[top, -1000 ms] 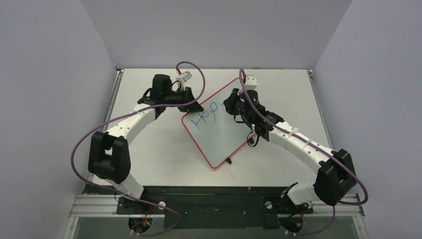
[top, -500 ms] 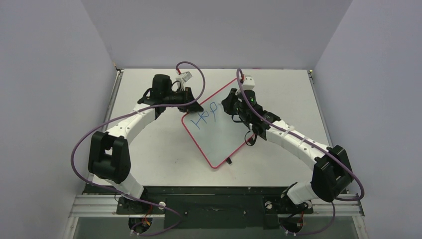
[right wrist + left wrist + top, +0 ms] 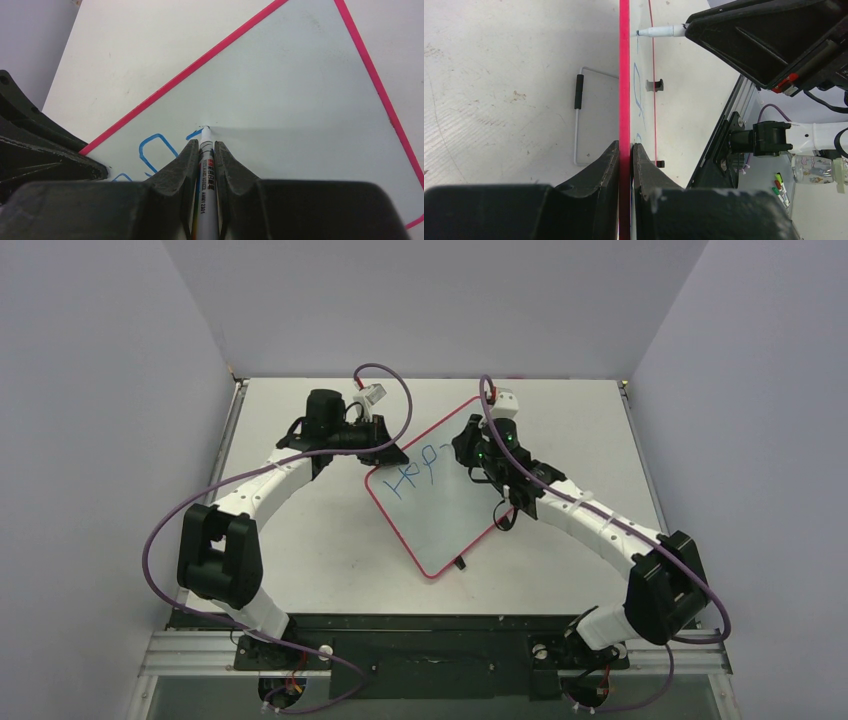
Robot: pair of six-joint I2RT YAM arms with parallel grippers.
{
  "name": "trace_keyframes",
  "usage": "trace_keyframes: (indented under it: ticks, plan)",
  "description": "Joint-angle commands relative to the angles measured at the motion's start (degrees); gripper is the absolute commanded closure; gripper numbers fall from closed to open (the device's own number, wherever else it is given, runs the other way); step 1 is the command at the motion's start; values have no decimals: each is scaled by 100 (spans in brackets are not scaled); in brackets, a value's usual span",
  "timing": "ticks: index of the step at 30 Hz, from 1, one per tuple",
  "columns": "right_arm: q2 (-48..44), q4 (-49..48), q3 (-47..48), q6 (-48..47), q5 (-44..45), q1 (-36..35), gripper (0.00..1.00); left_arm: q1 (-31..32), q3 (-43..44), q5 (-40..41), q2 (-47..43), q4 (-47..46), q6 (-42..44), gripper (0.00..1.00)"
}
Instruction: Write a sentence on the whiteboard
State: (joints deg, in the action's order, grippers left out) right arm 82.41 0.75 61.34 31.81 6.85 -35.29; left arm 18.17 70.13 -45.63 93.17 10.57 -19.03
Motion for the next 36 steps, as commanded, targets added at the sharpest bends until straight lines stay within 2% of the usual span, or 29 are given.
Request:
trace_keyframes:
  ticks: [1, 18, 36]
  plan:
    - [94, -93, 216, -73, 217, 43, 100, 46, 133, -165, -215, -178, 306, 100]
    - [309, -93, 585, -117, 7, -96, 100, 51, 137, -151, -210, -161, 314, 100]
    - [-45, 153, -31, -119, 134, -383, 100, 50, 170, -157, -220, -150, 316, 100]
